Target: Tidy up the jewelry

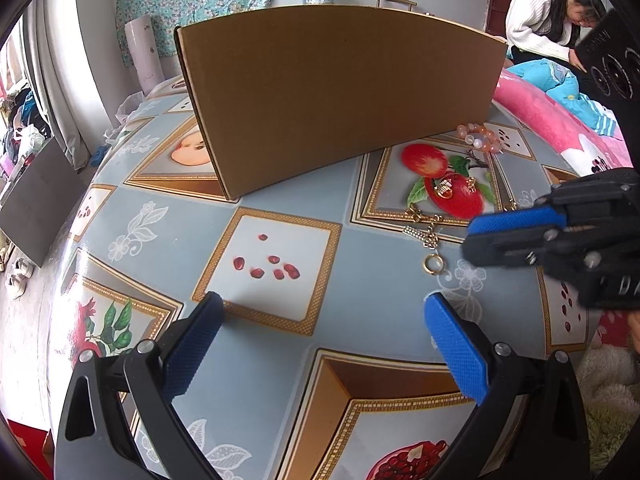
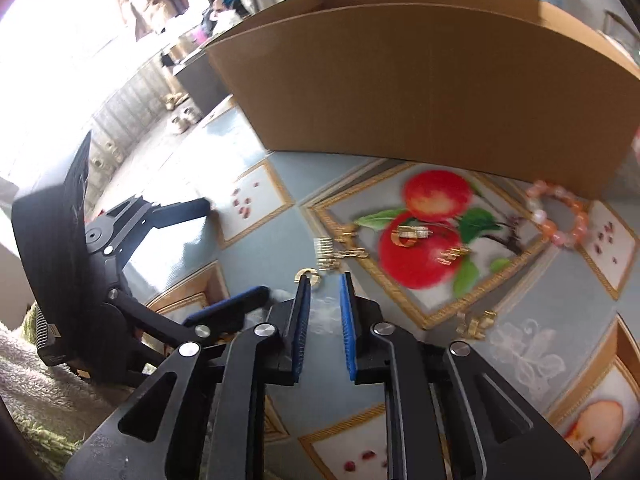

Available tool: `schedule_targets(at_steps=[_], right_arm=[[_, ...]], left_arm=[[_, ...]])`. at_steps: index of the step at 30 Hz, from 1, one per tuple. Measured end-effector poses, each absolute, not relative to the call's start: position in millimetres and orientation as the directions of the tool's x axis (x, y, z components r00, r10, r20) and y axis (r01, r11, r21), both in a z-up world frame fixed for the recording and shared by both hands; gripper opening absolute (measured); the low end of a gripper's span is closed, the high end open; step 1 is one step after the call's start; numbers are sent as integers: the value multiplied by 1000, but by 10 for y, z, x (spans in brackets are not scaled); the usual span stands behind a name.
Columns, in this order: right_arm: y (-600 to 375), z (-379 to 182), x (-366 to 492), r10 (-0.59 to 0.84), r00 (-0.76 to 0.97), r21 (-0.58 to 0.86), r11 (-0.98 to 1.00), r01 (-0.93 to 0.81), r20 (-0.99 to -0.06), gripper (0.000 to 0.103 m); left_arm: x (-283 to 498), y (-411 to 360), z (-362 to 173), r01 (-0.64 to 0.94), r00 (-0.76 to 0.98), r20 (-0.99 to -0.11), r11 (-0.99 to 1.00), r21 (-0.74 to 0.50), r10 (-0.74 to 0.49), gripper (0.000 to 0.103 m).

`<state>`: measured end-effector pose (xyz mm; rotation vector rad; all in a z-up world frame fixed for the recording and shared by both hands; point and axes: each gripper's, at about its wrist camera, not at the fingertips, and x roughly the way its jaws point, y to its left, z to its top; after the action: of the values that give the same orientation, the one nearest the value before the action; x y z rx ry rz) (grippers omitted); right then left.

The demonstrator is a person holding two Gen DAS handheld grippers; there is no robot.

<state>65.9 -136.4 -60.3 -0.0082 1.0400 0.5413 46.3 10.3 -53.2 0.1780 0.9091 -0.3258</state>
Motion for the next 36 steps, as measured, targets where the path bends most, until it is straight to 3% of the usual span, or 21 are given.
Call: schedule_targets(at_steps=[8,11,13,22,27,31,36], right_arm=[[-1782,-538,606,379,485,262,920,-292,-788,24],[-1917,-538,540,368,501,273,928,-255,-783,24],[-1980,-559,470,346,506,259,937,-236,-790,24],[-2064,-684,388,265,533,178,961,-210,-803,24],[-2165,-698,429,291,530,206,955,-215,-796,24],[-2170,-723,436,306,530,223,951,-216,-791,24],[-2155,-705,444,308,532,225,950,-216,-789,24]], left_arm=[[307,56,-271,421,616,-718,906,-46,-323,93],[286,-64,-239,463,598,-714,884,-64,-365,84],[285,-159,-265,484,576,-727,873,-65,-373,72],[377,-313,-334,483,536,-768,873,-62,-351,44],[395,-343,-359,477,520,-786,877,-58,-335,37],[456,-401,-409,473,509,-803,880,-40,-310,25],[473,-460,-424,480,521,-805,877,1,-284,22]])
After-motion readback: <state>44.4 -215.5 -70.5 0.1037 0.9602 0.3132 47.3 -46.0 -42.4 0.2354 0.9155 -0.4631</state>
